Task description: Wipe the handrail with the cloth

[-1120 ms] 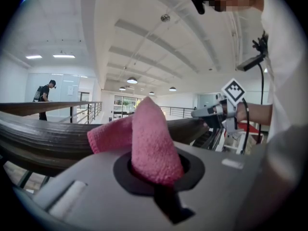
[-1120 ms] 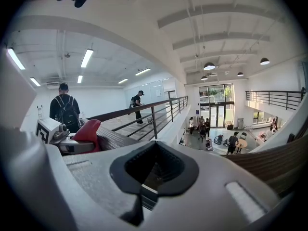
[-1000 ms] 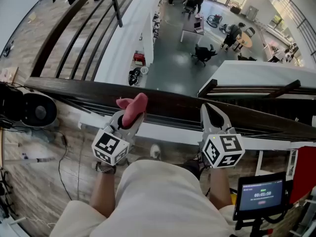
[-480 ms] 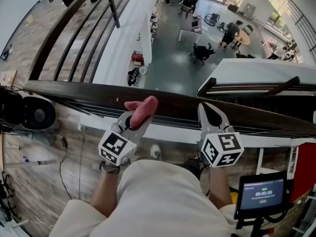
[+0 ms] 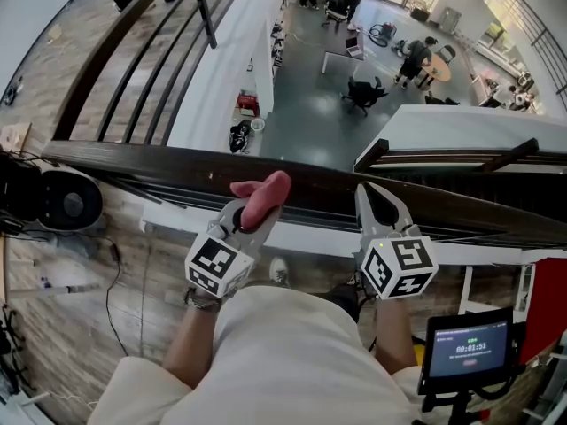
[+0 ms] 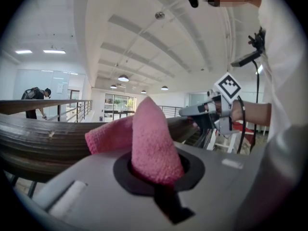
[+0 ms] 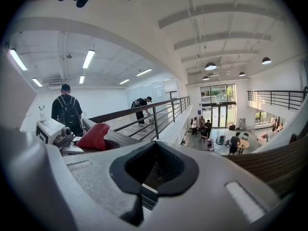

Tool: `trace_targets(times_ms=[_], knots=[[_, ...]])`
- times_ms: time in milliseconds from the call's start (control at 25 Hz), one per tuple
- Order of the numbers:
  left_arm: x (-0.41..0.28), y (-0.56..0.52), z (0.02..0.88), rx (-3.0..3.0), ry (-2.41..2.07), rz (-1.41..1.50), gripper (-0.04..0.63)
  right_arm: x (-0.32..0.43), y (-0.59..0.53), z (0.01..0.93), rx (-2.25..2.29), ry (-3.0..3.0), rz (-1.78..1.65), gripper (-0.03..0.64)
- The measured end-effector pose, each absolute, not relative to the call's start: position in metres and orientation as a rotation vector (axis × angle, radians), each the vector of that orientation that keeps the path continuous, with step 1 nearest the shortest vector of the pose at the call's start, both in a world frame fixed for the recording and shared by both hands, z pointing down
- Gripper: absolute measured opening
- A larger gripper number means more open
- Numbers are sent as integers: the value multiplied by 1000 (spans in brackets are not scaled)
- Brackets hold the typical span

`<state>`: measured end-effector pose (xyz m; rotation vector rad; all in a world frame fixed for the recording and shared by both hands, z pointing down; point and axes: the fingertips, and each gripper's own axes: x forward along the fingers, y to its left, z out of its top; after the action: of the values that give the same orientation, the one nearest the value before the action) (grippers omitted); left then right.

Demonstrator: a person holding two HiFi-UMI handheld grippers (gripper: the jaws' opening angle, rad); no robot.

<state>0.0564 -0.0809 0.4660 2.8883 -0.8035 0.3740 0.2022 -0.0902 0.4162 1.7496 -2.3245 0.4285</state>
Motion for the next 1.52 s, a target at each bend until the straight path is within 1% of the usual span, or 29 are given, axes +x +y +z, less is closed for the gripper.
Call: trace_targets(times_ms=[880,1520], knots=[[109,-62,467,2951,-596,397,32,199,-88,414,1750,-2387,450,3],[133,-53,467,2979,-495,403,32,196,-89,415,1763,-2373,436,3]])
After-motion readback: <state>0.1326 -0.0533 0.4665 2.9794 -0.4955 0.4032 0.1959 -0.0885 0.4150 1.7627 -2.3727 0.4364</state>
